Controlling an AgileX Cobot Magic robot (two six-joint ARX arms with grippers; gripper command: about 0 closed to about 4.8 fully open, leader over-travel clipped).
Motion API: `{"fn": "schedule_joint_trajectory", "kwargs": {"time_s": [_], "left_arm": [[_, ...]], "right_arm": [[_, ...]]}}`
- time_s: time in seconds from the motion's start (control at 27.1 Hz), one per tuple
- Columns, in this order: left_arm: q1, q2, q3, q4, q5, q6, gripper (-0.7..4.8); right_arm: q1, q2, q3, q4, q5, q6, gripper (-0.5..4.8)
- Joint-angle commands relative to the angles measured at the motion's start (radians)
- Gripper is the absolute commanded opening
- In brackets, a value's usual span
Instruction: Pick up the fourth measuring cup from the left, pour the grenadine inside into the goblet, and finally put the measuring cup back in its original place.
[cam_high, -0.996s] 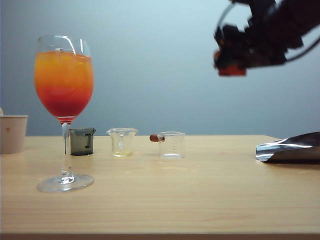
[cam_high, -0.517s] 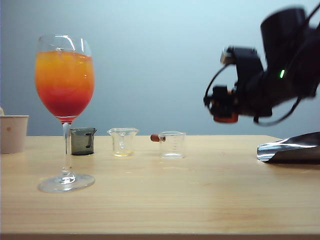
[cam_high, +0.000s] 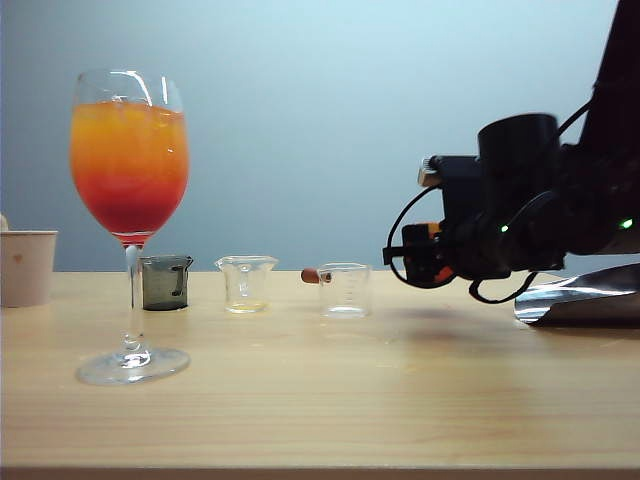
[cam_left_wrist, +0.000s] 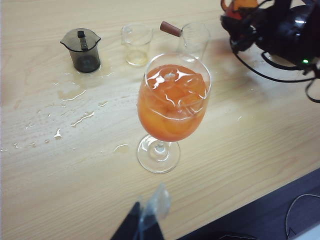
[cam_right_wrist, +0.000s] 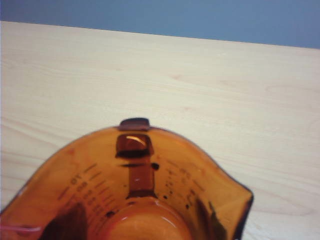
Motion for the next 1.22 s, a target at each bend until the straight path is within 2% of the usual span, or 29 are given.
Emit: {"fn": "schedule_joint_trajectory", "kwargs": {"time_s": [0.04, 0.3, 0.63, 0.66, 0.7, 0.74, 0.77, 0.92, 1.22], "left_arm": [[0.001, -0.001, 0.002, 0.005, -0.003, -0.003, -0.05], [0.001, -0.001, 0.002, 0.004, -0.003, -0.003, -0.04], [0.001, -0.001, 0.002, 0.004, -0.003, -0.003, -0.05], [0.001, -0.001, 0.002, 0.004, -0.003, -0.003, -0.04], [0.001, -0.001, 0.002, 0.004, -0.003, -0.003, -0.04], [0.001, -0.001, 0.002, 0.004, -0.003, -0.003, -0.04], [0.001, -0.001, 0.002, 0.004, -0.003, -0.003, -0.04], [0.001, -0.001, 0.002, 0.004, -0.003, -0.003, -0.05], [0.001, -0.001, 0.002, 0.005, -0.003, -0.003, -0.04]], "right_arm": [[-0.004, 0.006, 0.028, -0.051, 0.0, 0.003, 1.56], [-0.004, 0.007, 0.027, -0.148, -0.003, 0.024, 1.56], [-0.004, 0.007, 0.027, -0.145, -0.022, 0.056, 1.59], [-0.004, 0.007, 0.027, -0.144, -0.023, 0.056, 1.74], [-0.004, 0.007, 0.026, -0.146, -0.023, 0.055, 3.23], [-0.004, 0.007, 0.026, -0.146, -0.024, 0.056, 4.14], [-0.004, 0.007, 0.026, -0.145, -0.027, 0.061, 4.79], [-0.004, 0.006, 0.026, -0.14, -0.031, 0.105, 4.79], [-0.004, -0.016, -0.003, -0.138, -0.064, 0.11, 4.79]]}}
